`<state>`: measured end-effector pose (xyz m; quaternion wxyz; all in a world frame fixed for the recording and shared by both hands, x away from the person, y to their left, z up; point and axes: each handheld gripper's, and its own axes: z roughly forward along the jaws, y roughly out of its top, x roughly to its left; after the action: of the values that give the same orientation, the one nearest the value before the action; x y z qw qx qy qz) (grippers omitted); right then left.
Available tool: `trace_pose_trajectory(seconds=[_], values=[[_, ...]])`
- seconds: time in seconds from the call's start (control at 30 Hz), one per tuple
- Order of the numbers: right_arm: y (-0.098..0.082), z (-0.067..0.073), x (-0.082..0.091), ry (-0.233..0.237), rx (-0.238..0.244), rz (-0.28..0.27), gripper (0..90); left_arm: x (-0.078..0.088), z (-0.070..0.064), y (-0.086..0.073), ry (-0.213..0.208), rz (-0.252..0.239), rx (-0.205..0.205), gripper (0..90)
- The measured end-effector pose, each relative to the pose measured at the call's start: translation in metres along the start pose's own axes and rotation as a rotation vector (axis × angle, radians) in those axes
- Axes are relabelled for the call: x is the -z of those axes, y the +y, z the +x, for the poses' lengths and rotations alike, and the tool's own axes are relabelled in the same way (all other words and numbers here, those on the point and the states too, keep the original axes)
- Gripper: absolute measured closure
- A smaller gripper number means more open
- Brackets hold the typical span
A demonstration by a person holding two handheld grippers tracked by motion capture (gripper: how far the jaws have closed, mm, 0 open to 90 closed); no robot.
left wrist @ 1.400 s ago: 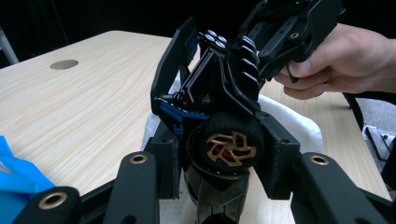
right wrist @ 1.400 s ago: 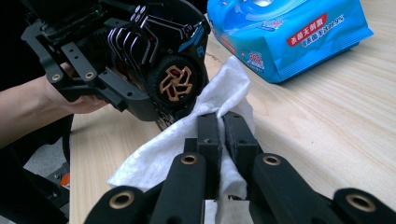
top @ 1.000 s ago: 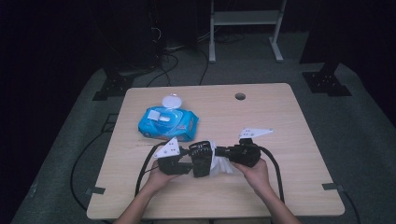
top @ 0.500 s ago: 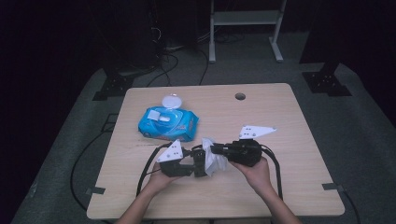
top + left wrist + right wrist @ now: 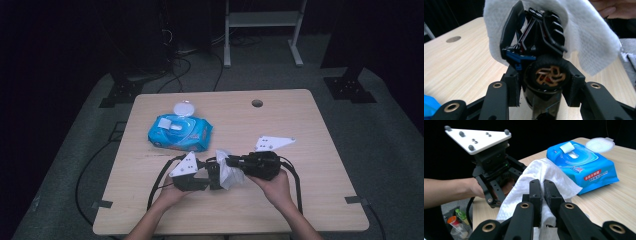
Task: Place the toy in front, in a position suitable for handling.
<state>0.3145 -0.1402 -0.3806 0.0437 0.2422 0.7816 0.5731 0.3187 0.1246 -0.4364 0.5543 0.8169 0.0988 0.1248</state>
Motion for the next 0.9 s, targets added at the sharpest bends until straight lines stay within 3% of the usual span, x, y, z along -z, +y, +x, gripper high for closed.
trace_pose_trajectory(seconds=[0.1,0.2,0.33,0.43,0.5,0.7,0.8,0.9], values=[[-0.001,-0.003,0.003,-0.014,0.003,0.002,85.1,0.000,-0.001,0.000,-0.002,-0.002,-0.001,56.6],[-0.003,-0.007,0.009,-0.062,0.008,0.024,85.1,-0.001,-0.002,0.001,-0.003,0.000,-0.010,56.8],[-0.002,-0.003,0.009,-0.052,0.014,0.023,85.1,-0.004,-0.003,0.003,-0.001,0.004,-0.023,56.8],[0.006,0.008,0.005,-0.015,0.046,0.012,85.1,-0.004,-0.004,0.003,0.002,0.007,-0.017,56.7],[0.007,0.011,0.004,-0.019,0.068,0.022,85.1,-0.003,-0.003,0.003,0.003,0.006,-0.014,56.7],[0.001,-0.001,0.010,-0.055,0.038,0.034,85.1,-0.004,-0.004,0.004,0.003,0.006,-0.017,56.7],[0.002,0.002,0.010,-0.048,0.040,0.030,85.1,-0.005,-0.004,0.004,0.004,0.007,-0.018,56.5],[0.009,0.014,0.005,-0.027,0.083,0.038,85.1,-0.006,-0.005,0.004,0.005,0.008,-0.020,56.5]])
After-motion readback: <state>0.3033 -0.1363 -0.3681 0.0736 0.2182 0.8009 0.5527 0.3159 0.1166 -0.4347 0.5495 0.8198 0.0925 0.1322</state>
